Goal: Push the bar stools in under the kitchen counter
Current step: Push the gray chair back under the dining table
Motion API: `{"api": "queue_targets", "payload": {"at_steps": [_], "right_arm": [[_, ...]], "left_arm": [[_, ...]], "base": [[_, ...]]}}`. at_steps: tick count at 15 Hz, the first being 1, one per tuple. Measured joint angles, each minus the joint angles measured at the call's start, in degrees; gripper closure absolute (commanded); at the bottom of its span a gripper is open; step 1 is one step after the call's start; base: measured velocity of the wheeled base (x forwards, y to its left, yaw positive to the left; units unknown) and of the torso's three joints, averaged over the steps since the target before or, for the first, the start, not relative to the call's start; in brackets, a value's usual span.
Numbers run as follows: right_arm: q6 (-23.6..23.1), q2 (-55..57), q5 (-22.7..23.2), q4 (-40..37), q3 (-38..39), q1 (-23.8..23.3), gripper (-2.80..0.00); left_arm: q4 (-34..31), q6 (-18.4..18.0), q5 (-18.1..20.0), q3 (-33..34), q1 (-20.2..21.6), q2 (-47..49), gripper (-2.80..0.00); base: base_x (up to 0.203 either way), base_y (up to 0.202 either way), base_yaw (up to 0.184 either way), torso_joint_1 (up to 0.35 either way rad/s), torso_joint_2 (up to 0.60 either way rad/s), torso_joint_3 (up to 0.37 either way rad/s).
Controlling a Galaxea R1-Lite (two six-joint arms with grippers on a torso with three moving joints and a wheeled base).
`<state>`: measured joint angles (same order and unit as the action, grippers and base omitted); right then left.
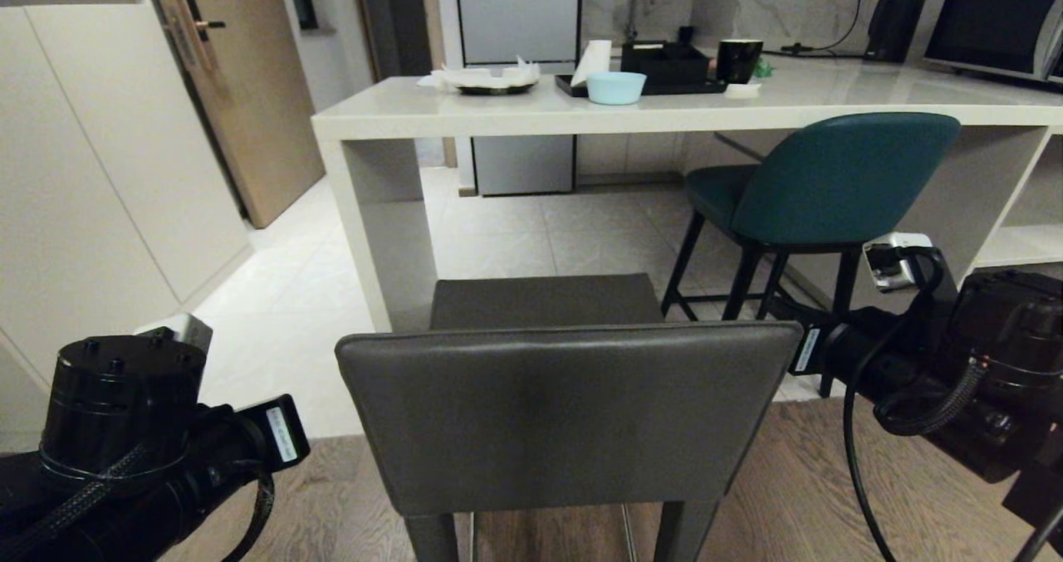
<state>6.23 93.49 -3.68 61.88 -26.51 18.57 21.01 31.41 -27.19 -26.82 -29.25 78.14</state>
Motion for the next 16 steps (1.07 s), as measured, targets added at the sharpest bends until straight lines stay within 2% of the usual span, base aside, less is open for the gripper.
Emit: {"api": "queue_targets", "payload": {"at_steps": [2, 4, 6, 8, 12, 14, 16], "right_arm": [[0.12, -0.09, -1.00, 0.00, -1.01, -0.65, 0.00], [0.13, -0.26, -1.13, 0.02, -1.21, -1.70, 0.00], [0.02, -0.57, -1.08, -0.02, -1.15, -3.03, 0.00], [-0.31, -1.39, -0.98, -0.33, -0.12, -4.50, 0.00], [-0.83, -4.45, -0.72, -0.30, 6.20, -4.94, 0.00], [-0.87, -6.32, -0.86, -0.26, 8.70, -2.28, 0.00], [-0.85, -7.27, -1.78, -0.26, 9.76, 2.76, 0.00]], "left_arm": [[6.42, -2.11, 2.73, 0.90, 0.73, 1.97, 0.00], [15.23, -7.23, 5.59, 2.66, 2.73, 5.16, 0.00], [24.96, -10.44, 6.61, 3.90, 4.23, 9.78, 0.00], [32.73, -11.79, 7.18, 5.20, 5.18, 13.02, 0.00], [34.30, -11.95, 12.13, 5.96, 6.84, 14.74, 0.00], [34.38, -12.25, 15.20, 5.69, 6.49, 14.39, 0.00], [34.39, -13.30, 17.07, 5.24, 5.98, 14.12, 0.00]], "base": [[0.000, 0.000, 0.000, 0.000, 0.00, 0.000], [0.000, 0.000, 0.000, 0.000, 0.00, 0.000], [0.000, 0.000, 0.000, 0.000, 0.00, 0.000], [0.000, 0.000, 0.000, 0.000, 0.00, 0.000], [0.000, 0.000, 0.000, 0.000, 0.00, 0.000], [0.000, 0.000, 0.000, 0.000, 0.00, 0.000], [0.000, 0.000, 0.000, 0.000, 0.00, 0.000]]}}
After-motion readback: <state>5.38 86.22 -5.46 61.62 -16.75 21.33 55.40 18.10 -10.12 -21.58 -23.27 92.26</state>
